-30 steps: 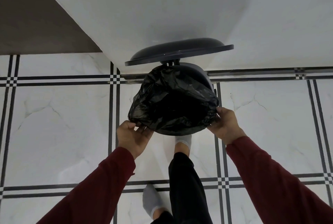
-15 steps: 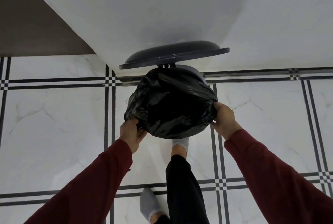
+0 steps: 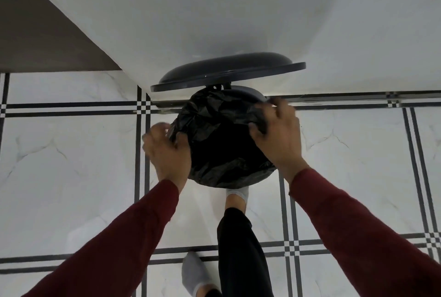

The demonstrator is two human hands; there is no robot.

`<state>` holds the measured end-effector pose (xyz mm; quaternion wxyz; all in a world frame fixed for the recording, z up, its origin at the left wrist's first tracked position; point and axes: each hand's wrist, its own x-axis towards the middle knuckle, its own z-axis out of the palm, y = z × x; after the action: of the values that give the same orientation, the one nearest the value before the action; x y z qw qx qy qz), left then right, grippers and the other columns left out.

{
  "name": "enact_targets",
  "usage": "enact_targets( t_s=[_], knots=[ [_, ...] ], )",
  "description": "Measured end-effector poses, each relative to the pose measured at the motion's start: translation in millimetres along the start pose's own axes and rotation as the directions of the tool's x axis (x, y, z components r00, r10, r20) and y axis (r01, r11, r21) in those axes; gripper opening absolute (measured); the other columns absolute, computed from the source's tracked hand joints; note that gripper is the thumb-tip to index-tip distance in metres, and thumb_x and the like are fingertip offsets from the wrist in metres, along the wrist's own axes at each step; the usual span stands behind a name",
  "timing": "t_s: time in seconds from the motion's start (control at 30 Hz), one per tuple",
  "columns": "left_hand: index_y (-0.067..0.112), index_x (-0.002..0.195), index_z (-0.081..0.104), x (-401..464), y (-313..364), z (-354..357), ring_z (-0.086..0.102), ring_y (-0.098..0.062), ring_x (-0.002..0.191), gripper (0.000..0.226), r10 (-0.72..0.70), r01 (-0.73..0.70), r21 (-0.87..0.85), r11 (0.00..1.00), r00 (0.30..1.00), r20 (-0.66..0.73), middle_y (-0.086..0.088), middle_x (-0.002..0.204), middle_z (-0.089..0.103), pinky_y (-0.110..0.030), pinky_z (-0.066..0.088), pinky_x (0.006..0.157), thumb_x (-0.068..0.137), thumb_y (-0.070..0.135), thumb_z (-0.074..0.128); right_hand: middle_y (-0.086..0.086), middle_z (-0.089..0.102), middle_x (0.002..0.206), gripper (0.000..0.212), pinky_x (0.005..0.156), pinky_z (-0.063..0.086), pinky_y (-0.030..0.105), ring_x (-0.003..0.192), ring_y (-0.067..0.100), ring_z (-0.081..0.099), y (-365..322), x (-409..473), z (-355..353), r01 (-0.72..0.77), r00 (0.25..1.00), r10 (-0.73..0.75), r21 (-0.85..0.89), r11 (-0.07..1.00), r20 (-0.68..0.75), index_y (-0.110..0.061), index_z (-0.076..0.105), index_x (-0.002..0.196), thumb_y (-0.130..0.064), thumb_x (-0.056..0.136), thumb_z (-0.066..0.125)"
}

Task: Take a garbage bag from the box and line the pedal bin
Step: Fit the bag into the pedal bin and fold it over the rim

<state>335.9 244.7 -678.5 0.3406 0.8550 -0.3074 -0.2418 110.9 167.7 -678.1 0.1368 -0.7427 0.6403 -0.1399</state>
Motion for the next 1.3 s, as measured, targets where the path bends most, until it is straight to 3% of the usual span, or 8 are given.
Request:
enact_targets(
  t_s=[0.13,0.27,0.37,0.67,0.87,1.03,1.2,1.3],
  knots=[
    [0.019,0.129,0.063,42.9,18.0,19.5,0.045,-0.034,0.125,0.037,0.251,-0.281,0.128,0.951,0.945,0.209,-0.012,0.133,0.054,-0.03,0.033,0.099,0.092,0.026,0.065,0.007,0.059,0.125,0.041,0.086,0.047,0.046,0.112,0.035,0.053,3.2,41.0,15.6,0.184,0.969,-0.106,-0.365,0.913,0.223,-0.022,0.069,0.123,-0.034,0.085,0.07],
    [0.021,0.14,0.059,87.2,25.0,32.7,0.054,-0.029,0.129,0.045,0.17,-0.255,0.143,0.956,0.884,0.435,-0.01,0.138,0.06,-0.038,0.039,0.112,0.099,0.039,0.057,0.005,0.07,0.1,0.02,0.083,0.049,0.032,0.097,0.026,0.062,11.0,83.3,6.7,-0.216,0.915,0.141,0.162,0.963,0.378,-0.022,0.073,0.109,-0.024,0.094,0.059],
    [0.018,0.13,0.068,104.2,29.2,29.2,0.062,-0.021,0.122,0.031,0.096,-0.209,0.159,0.965,0.843,0.529,-0.005,0.128,0.069,-0.018,0.039,0.096,0.104,0.027,0.055,0.008,0.06,0.079,0.02,0.06,0.04,0.032,0.064,0.02,0.051,24.3,102.2,-2.8,-0.512,0.832,0.214,0.56,0.652,0.511,-0.025,0.062,0.095,-0.005,0.095,0.058],
    [0.013,0.105,0.078,125.4,34.0,38.0,0.068,-0.03,0.111,0.028,-0.135,0.116,0.069,0.991,0.866,0.481,-0.013,0.111,0.075,-0.043,0.052,0.104,0.095,0.035,0.063,0.005,0.068,0.085,0.024,0.071,0.057,0.028,0.076,0.021,0.066,41.2,122.2,-1.4,-0.776,0.631,0.236,0.601,0.192,0.739,-0.015,0.073,0.084,-0.004,0.086,0.052],
    [0.002,0.13,0.063,122.1,38.4,46.1,0.064,-0.039,0.12,0.045,-0.247,0.29,0.007,0.957,0.803,0.543,-0.024,0.13,0.066,-0.042,0.054,0.101,0.104,0.037,0.052,-0.001,0.059,0.072,0.03,0.044,0.043,0.015,0.048,0.01,0.054,42.1,130.6,3.5,-0.688,0.718,0.353,0.534,0.492,0.6,-0.018,0.072,0.089,-0.001,0.093,0.047],
    [0.018,0.074,0.05,116.7,32.1,44.7,0.048,-0.017,0.061,0.032,-0.288,0.409,-0.117,0.905,0.791,0.541,-0.007,0.072,0.05,-0.029,0.04,0.065,0.105,0.026,0.047,0.005,0.074,0.093,0.031,0.088,0.055,0.035,0.088,0.021,0.066,46.3,131.5,14.6,-0.493,0.804,0.313,0.272,0.826,0.505,-0.019,0.08,0.092,-0.007,0.086,0.052],
    [0.017,0.105,0.068,116.2,17.6,37.1,0.07,-0.014,0.096,0.018,-0.275,0.445,-0.132,0.886,0.731,0.624,0.0,0.103,0.074,-0.031,0.053,0.098,0.102,0.031,0.058,0.001,0.072,0.08,0.016,0.075,0.054,0.028,0.072,0.017,0.066,31.5,120.9,10.7,-0.659,0.736,0.301,0.54,0.524,0.607,-0.02,0.074,0.081,-0.031,0.089,0.066],
    [0.013,0.127,0.067,119.3,16.0,36.5,0.064,-0.019,0.119,0.034,-0.262,0.403,-0.107,0.909,0.751,0.606,-0.005,0.129,0.069,-0.036,0.045,0.112,0.102,0.034,0.059,0.008,0.071,0.095,0.014,0.088,0.055,0.035,0.084,0.019,0.064,35.2,116.8,16.6,-0.575,0.781,0.241,0.513,0.637,0.576,-0.016,0.075,0.1,-0.01,0.096,0.062]
  ],
)
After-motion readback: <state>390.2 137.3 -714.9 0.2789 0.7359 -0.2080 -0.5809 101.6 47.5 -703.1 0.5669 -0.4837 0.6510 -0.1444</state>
